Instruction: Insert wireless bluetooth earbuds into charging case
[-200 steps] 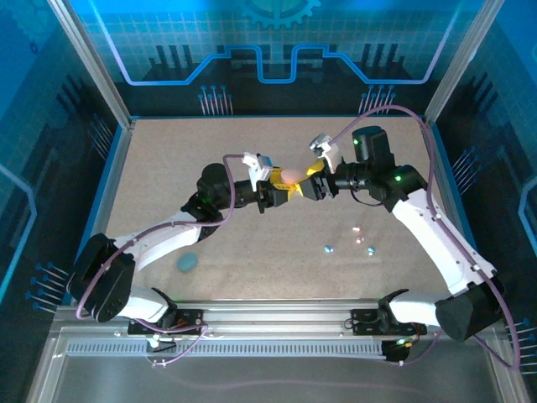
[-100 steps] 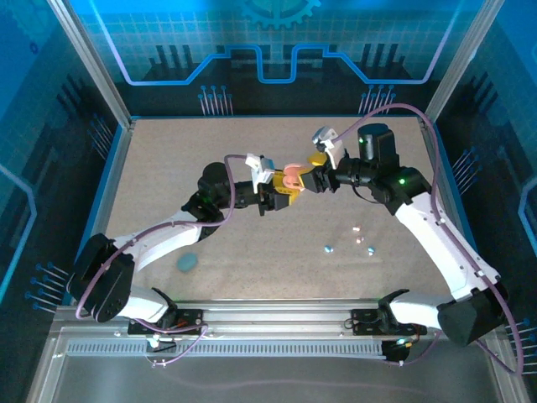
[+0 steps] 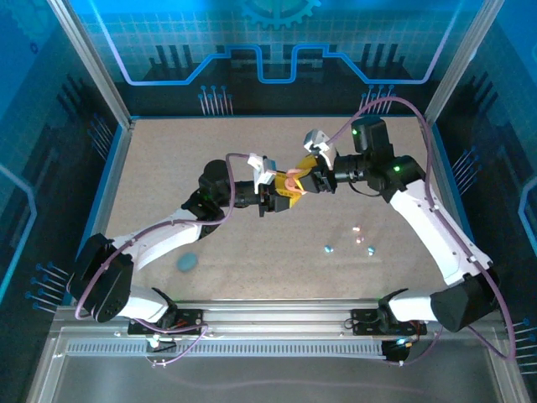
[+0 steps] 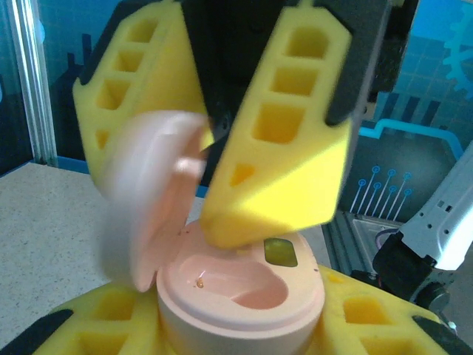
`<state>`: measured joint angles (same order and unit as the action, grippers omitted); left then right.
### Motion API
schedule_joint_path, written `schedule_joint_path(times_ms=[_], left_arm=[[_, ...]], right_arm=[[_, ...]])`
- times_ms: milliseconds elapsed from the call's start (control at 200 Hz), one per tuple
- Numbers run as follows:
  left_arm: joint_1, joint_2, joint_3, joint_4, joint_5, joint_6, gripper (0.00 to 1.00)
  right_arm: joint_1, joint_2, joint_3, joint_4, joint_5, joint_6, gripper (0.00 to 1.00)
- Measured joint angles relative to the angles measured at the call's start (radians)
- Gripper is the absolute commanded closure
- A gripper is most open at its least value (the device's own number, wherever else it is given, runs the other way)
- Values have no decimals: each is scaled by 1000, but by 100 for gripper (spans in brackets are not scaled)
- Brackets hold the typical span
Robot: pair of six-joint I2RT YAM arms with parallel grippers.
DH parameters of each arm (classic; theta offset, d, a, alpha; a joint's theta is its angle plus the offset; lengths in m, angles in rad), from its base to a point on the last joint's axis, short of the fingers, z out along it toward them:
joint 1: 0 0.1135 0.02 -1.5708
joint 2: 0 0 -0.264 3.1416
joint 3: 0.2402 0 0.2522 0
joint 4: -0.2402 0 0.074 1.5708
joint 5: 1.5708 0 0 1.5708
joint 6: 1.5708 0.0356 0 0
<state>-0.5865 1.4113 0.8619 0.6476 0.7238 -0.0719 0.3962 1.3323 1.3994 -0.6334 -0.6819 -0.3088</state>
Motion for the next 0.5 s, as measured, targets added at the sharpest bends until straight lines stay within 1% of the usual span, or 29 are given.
schedule_joint_path(times_ms=[50,365,410,500], left_arm=[[0,0,0,0,9,1,67],[-6,0,11,-16,56,3,63],[-6,0,14,-16,57,3,61],[-8,0,21,-15,60,4,53]], right_arm=[[-3,7,11,-16,-5,-14,76],[-31,16,27,-72,-36,-79,90],[-32,17,32,-77,-43,-85,92],[-34,18,39,-82,-52,-93,94]])
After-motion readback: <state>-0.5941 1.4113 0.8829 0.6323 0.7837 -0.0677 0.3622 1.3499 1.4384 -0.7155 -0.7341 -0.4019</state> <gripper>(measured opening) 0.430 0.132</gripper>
